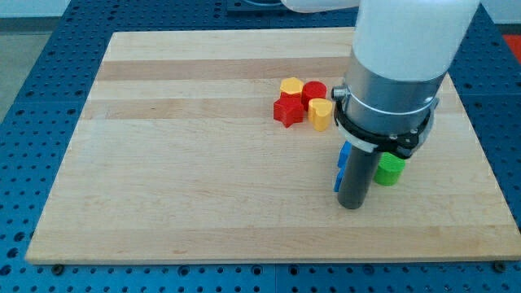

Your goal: Slide red circle right a bit

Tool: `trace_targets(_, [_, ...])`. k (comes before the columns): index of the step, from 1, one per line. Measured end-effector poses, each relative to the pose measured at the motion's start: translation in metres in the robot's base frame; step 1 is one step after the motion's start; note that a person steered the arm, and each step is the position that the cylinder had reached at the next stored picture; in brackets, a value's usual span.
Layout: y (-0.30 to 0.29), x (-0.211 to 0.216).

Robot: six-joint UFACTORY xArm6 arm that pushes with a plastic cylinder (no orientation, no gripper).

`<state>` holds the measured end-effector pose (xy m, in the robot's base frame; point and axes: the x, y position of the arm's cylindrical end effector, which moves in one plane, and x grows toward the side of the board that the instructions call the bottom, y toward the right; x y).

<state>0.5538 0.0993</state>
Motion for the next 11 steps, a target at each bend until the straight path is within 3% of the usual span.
trace_targets(2, [0.005,0.000])
trace_targets(4, [0.052,-0.003])
trace_targets(11, [0.028,-0.169])
